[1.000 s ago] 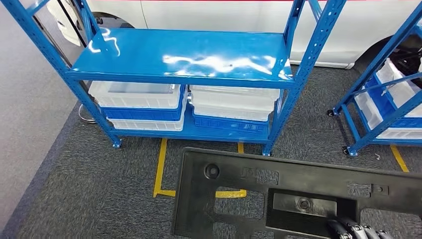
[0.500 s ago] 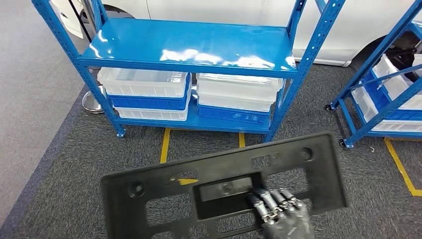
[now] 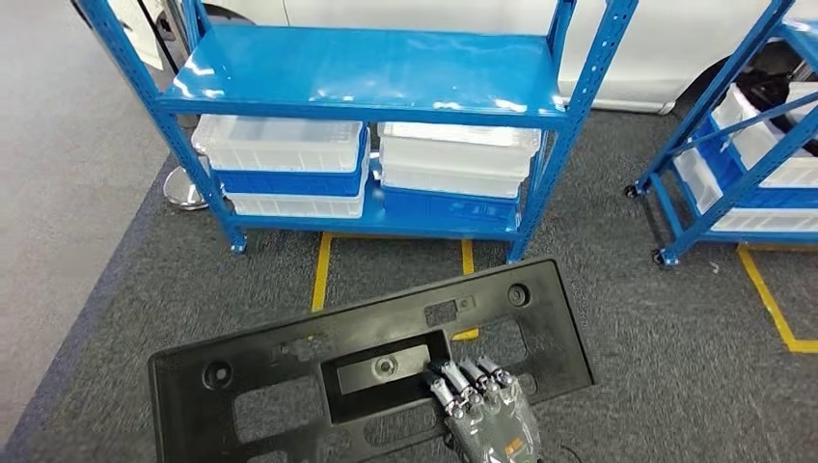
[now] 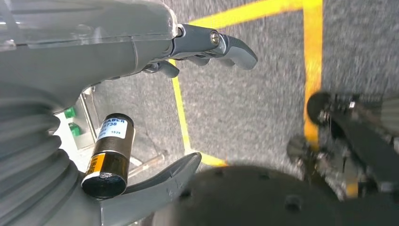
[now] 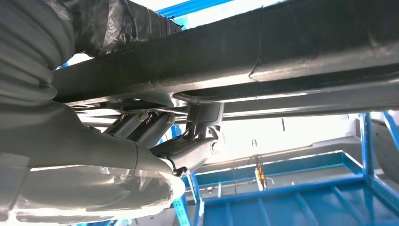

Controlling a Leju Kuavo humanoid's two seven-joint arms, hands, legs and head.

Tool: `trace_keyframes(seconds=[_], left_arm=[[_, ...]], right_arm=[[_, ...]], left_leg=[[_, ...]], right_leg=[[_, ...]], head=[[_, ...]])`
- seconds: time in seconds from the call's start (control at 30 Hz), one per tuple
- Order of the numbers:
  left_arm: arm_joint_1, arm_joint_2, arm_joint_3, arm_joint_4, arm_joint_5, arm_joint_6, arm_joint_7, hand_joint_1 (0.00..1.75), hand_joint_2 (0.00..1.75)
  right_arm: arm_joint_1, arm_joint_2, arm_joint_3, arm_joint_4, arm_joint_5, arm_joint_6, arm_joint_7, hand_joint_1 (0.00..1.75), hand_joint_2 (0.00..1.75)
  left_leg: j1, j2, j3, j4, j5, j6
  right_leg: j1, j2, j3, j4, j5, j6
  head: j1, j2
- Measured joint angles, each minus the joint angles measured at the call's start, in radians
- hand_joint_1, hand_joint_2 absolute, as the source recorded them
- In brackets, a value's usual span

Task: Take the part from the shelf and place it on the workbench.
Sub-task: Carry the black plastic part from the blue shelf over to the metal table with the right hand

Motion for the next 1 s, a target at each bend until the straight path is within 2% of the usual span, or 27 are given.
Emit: trace_keyframes(seconds=[0.07, 0.1, 0.13, 0.17, 0.2, 0.23, 0.27, 0.3, 0.33, 0.37, 0.43, 0.47, 0.5, 0.53, 0.57, 0.6, 0.63, 0.67, 0.7, 0.73, 0.77, 0.8, 0.83, 0.87, 0.93, 0.97, 1.0], left_arm=[[0.000, 0.004, -0.002, 0.001, 0.000, 0.000, 0.000, 0.00, 1.75], [0.000, 0.006, -0.002, 0.002, 0.000, 0.000, 0.000, 0.00, 1.75], [0.000, 0.008, -0.002, 0.002, 0.000, 0.000, 0.000, 0.00, 1.75], [0.000, 0.010, -0.002, 0.002, -0.001, 0.000, 0.000, 0.00, 1.75], [0.000, 0.012, -0.002, 0.003, -0.002, 0.000, 0.000, 0.00, 1.75], [-0.001, 0.014, -0.003, 0.003, -0.003, 0.000, 0.000, 0.00, 1.75], [-0.002, 0.015, -0.003, 0.003, -0.004, 0.000, 0.000, 0.00, 1.75], [-0.003, 0.017, -0.003, 0.003, -0.006, -0.001, 0.000, 0.00, 1.75], [-0.004, 0.018, -0.003, 0.004, -0.007, -0.002, 0.000, 0.00, 1.75], [-0.004, 0.018, -0.003, 0.004, -0.008, -0.002, 0.000, 0.00, 1.75], [-0.002, 0.020, -0.003, 0.005, -0.009, -0.004, 0.000, 0.00, 1.75], [-0.001, 0.021, -0.003, 0.005, -0.010, -0.005, 0.000, 0.00, 1.75], [-0.001, 0.022, -0.003, 0.005, -0.010, -0.007, -0.001, 0.00, 1.75], [0.000, 0.023, -0.003, 0.005, -0.010, -0.008, -0.002, 0.00, 1.75], [0.001, 0.025, -0.003, 0.005, -0.011, -0.008, -0.002, 0.00, 1.75], [0.002, 0.026, -0.003, 0.005, -0.011, -0.009, -0.003, 0.00, 1.75], [0.002, 0.027, -0.003, 0.005, -0.012, -0.009, -0.003, 0.00, 1.75], [0.003, 0.028, -0.003, 0.005, -0.012, -0.010, -0.003, 0.00, 1.75], [0.003, 0.028, -0.003, 0.005, -0.012, -0.011, -0.003, 0.00, 1.75], [0.003, 0.028, -0.003, 0.005, -0.012, -0.011, -0.003, 0.00, 1.75], [0.002, 0.028, -0.003, 0.005, -0.012, -0.012, -0.003, 0.00, 1.75], [0.002, 0.028, -0.003, 0.006, -0.012, -0.012, -0.003, 0.00, 1.75], [0.002, 0.028, -0.003, 0.006, -0.012, -0.012, -0.003, 0.00, 1.75], [0.002, 0.028, -0.003, 0.007, -0.012, -0.012, -0.003, 0.00, 1.75], [0.004, 0.029, -0.003, 0.007, -0.012, -0.012, -0.004, 0.00, 1.75], [0.005, 0.030, -0.003, 0.007, -0.013, -0.012, -0.004, 0.00, 1.75], [0.006, 0.031, -0.003, 0.007, -0.013, -0.012, -0.004, 0.00, 1.75]], right_arm=[[-0.003, -0.011, 0.007, -0.002, 0.000, 0.000, 0.003, 1.75, 1.75], [-0.005, -0.015, 0.010, -0.003, 0.000, 0.000, 0.005, 1.75, 1.75], [-0.006, -0.019, 0.012, -0.003, 0.000, 0.000, 0.006, 1.75, 1.75], [-0.008, -0.023, 0.014, -0.003, 0.000, 0.000, 0.007, 1.75, 1.75], [-0.009, -0.027, 0.016, -0.003, 0.000, 0.000, 0.009, 1.75, 1.75], [-0.009, -0.031, 0.016, -0.004, 0.000, 0.000, 0.011, 1.75, 1.75], [-0.008, -0.036, 0.016, -0.008, 0.000, 0.000, 0.012, 1.75, 1.75], [-0.005, -0.040, 0.015, -0.013, 0.000, 0.000, 0.012, 1.75, 1.75], [-0.001, -0.045, 0.013, -0.020, 0.000, 0.000, 0.009, 1.75, 1.75], [0.005, -0.049, 0.008, -0.028, 0.000, 0.000, 0.003, 1.75, 1.75], [0.022, -0.056, -0.011, -0.043, 0.000, 0.000, -0.016, 1.75, 1.75], [0.034, -0.058, -0.025, -0.053, 0.000, 0.000, -0.029, 1.75, 1.75], [0.046, -0.060, -0.040, -0.062, 0.000, 0.000, -0.042, 1.75, 1.75], [0.057, -0.061, -0.055, -0.070, 0.000, 0.000, -0.057, 1.75, 1.75], [0.069, -0.061, -0.072, -0.078, 0.000, 0.000, -0.072, 1.75, 1.75], [0.079, -0.061, -0.089, -0.084, 0.000, 0.000, -0.087, 1.75, 1.75], [0.090, -0.060, -0.105, -0.090, 0.000, 0.000, -0.100, 1.75, 1.75], [0.099, -0.059, -0.120, -0.096, 0.000, 0.000, -0.112, 1.75, 1.75], [0.107, -0.058, -0.132, -0.101, 0.000, 0.000, -0.120, 1.75, 1.75], [0.114, -0.057, -0.142, -0.106, 0.000, 0.000, -0.125, 1.75, 1.75], [0.120, -0.055, -0.150, -0.111, 0.000, 0.000, -0.129, 1.75, 1.75], [0.125, -0.054, -0.157, -0.116, 0.000, 0.000, -0.132, 1.75, 1.75], [0.129, -0.052, -0.164, -0.121, 0.000, 0.000, -0.135, 1.75, 1.75], [0.134, -0.051, -0.170, -0.126, 0.000, 0.000, -0.136, 1.75, 1.75], [0.144, -0.048, -0.182, -0.132, 0.000, 0.000, -0.138, 1.75, 1.75], [0.148, -0.046, -0.186, -0.134, 0.000, 0.000, -0.138, 1.75, 1.75], [0.151, -0.044, -0.189, -0.135, 0.000, 0.000, -0.139, 1.75, 1.75]], left_leg=[[0.008, -0.002, -0.031, 0.106, -0.094, -0.014], [0.014, -0.002, -0.043, 0.167, -0.126, -0.021], [0.019, -0.002, -0.046, 0.213, -0.135, -0.029], [0.023, -0.001, -0.036, 0.233, -0.122, -0.036], [0.028, -0.001, -0.010, 0.219, -0.092, -0.042], [0.033, -0.001, 0.031, 0.172, -0.064, -0.048], [0.034, -0.003, 0.080, 0.107, -0.057, -0.053], [0.034, -0.005, 0.122, 0.044, -0.065, -0.051], [0.032, -0.007, 0.149, -0.003, -0.079, -0.047], [0.027, -0.009, 0.158, -0.026, -0.093, -0.038], [0.026, -0.008, 0.145, -0.031, -0.084, -0.015], [0.027, -0.005, 0.136, -0.032, -0.074, -0.002], [0.028, -0.002, 0.125, -0.035, -0.062, 0.010], [0.029, 0.002, 0.112, -0.036, -0.050, 0.019], [0.027, 0.003, 0.098, -0.035, -0.038, 0.025], [0.025, 0.005, 0.083, -0.034, -0.026, 0.028], [0.023, 0.006, 0.067, -0.032, -0.014, 0.029], [0.021, 0.006, 0.050, -0.029, -0.003, 0.028], [0.020, 0.007, 0.032, -0.026, 0.009, 0.027], [0.019, 0.007, 0.016, -0.023, 0.019, 0.025], [0.018, 0.007, 0.004, -0.020, 0.029, 0.022], [0.016, 0.006, -0.005, -0.018, 0.038, 0.018], [0.015, 0.006, -0.010, -0.017, 0.048, 0.014], [0.016, 0.005, -0.012, -0.019, 0.057, 0.008], [0.018, 0.005, -0.014, -0.026, 0.076, -0.006], [0.019, 0.004, -0.018, -0.024, 0.071, -0.012], [0.019, 0.003, -0.027, -0.008, 0.045, -0.017]], right_leg=[[-0.006, -0.002, -0.022, -0.001, 0.019, 0.000], [-0.007, -0.003, -0.036, 0.004, 0.027, 0.002], [-0.008, -0.004, -0.053, 0.011, 0.035, 0.005], [-0.011, -0.005, -0.071, 0.021, 0.041, 0.009], [-0.014, -0.005, -0.089, 0.032, 0.047, 0.014], [-0.017, -0.005, -0.107, 0.045, 0.051, 0.020], [-0.019, -0.005, -0.125, 0.059, 0.055, 0.026], [-0.020, -0.005, -0.139, 0.072, 0.060, 0.032], [-0.019, -0.004, -0.148, 0.081, 0.065, 0.039], [-0.018, -0.004, -0.153, 0.085, 0.072, 0.046], [-0.019, -0.003, -0.156, 0.083, 0.084, 0.061], [-0.021, -0.001, -0.161, 0.090, 0.070, 0.067], [-0.023, 0.001, -0.170, 0.113, 0.036, 0.072], [-0.025, 0.004, -0.182, 0.153, -0.014, 0.075], [-0.025, 0.005, -0.195, 0.210, -0.070, 0.078], [-0.025, 0.005, -0.205, 0.272, -0.112, 0.080], [-0.025, 0.005, -0.209, 0.323, -0.130, 0.081], [-0.025, 0.006, -0.201, 0.353, -0.125, 0.080], [-0.024, 0.006, -0.177, 0.349, -0.100, 0.078], [-0.024, 0.006, -0.135, 0.310, -0.071, 0.073], [-0.021, 0.007, -0.077, 0.243, -0.055, 0.066], [-0.018, 0.006, -0.015, 0.158, -0.056, 0.059], [-0.014, 0.006, 0.034, 0.088, -0.068, 0.053], [-0.009, 0.007, 0.064, 0.039, -0.081, 0.049], [-0.008, 0.006, 0.067, 0.011, -0.076, 0.040], [-0.009, 0.004, 0.057, 0.009, -0.065, 0.033], [-0.011, 0.002, 0.046, 0.007, -0.052, 0.024]], head=[[0.000, 0.000], [0.000, 0.000], [0.000, 0.000], [0.000, 0.000], [0.000, 0.000], [-0.001, 0.000], [-0.001, 0.000], [-0.001, 0.000], [0.000, 0.000], [0.000, 0.000], [0.001, 0.000], [0.001, 0.000], [0.001, 0.000], [0.001, 0.000], [0.000, 0.000], [0.000, 0.000], [0.000, 0.000], [0.000, 0.000], [0.000, 0.000], [0.000, 0.000], [0.000, 0.000], [0.000, 0.000], [0.000, 0.000], [0.000, 0.000], [0.002, 0.000], [0.002, 0.000], [0.001, 0.000]])
